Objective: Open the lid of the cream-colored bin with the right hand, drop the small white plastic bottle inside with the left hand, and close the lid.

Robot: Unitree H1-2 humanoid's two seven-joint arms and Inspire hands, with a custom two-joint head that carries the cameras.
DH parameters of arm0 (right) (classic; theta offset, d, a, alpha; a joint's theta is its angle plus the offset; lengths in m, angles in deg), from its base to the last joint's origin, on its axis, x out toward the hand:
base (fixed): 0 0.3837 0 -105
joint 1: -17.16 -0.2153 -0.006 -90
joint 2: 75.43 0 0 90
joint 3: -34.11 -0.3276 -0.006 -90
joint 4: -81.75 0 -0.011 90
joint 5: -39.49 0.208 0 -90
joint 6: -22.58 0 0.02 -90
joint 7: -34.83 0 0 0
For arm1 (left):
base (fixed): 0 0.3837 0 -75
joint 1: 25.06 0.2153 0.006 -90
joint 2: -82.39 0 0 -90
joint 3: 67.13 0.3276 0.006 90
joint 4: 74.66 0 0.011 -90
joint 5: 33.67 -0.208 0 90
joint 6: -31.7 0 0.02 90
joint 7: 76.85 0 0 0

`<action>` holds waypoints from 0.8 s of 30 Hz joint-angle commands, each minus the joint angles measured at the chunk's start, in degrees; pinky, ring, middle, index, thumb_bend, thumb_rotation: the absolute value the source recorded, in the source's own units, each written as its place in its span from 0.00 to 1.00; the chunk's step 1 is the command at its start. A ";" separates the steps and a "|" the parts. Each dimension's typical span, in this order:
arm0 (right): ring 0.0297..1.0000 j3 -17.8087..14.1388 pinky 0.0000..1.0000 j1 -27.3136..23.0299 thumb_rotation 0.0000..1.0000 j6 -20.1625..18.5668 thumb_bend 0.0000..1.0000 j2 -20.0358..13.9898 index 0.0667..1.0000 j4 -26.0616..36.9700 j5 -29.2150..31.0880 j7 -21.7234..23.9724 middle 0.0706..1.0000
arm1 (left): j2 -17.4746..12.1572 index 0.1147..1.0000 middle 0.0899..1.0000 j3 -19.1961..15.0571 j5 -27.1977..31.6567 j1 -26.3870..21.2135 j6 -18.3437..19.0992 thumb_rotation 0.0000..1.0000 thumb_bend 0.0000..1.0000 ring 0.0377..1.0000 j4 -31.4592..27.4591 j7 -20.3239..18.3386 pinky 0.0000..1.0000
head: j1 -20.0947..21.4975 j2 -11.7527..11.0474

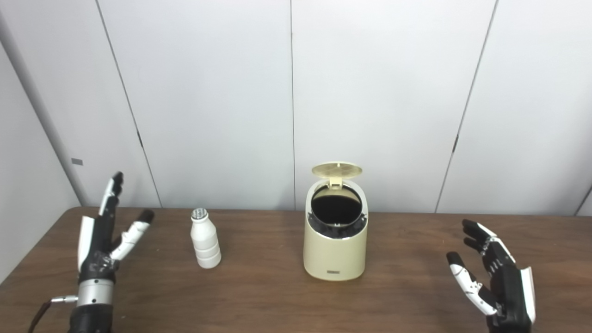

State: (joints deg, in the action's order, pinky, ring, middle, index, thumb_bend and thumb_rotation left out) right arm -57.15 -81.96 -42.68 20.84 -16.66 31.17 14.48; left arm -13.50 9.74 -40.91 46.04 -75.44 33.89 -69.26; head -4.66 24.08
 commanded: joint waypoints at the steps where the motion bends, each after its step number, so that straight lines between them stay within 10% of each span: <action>1: 0.81 -0.28 0.77 2.68 0.35 2.15 0.22 -1.92 0.74 -4.82 -1.66 -0.13 0.79 | -2.04 1.00 1.00 -0.04 0.85 -1.62 -1.94 0.74 1.00 1.00 0.64 -0.58 0.95 | -0.07 0.10; 24: 0.81 -0.30 0.77 2.80 0.39 2.10 0.22 -1.72 0.74 -4.36 -2.26 -0.15 0.79 | -4.13 1.00 1.00 4.22 1.99 0.60 1.85 0.55 1.00 1.00 4.10 -8.77 0.97 | 0.03 0.07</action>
State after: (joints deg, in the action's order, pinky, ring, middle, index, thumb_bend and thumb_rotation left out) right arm -57.17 -82.19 -42.68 20.53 -17.05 31.50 14.42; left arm -16.01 13.91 -38.40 48.38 -72.63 39.16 -78.19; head -4.57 24.08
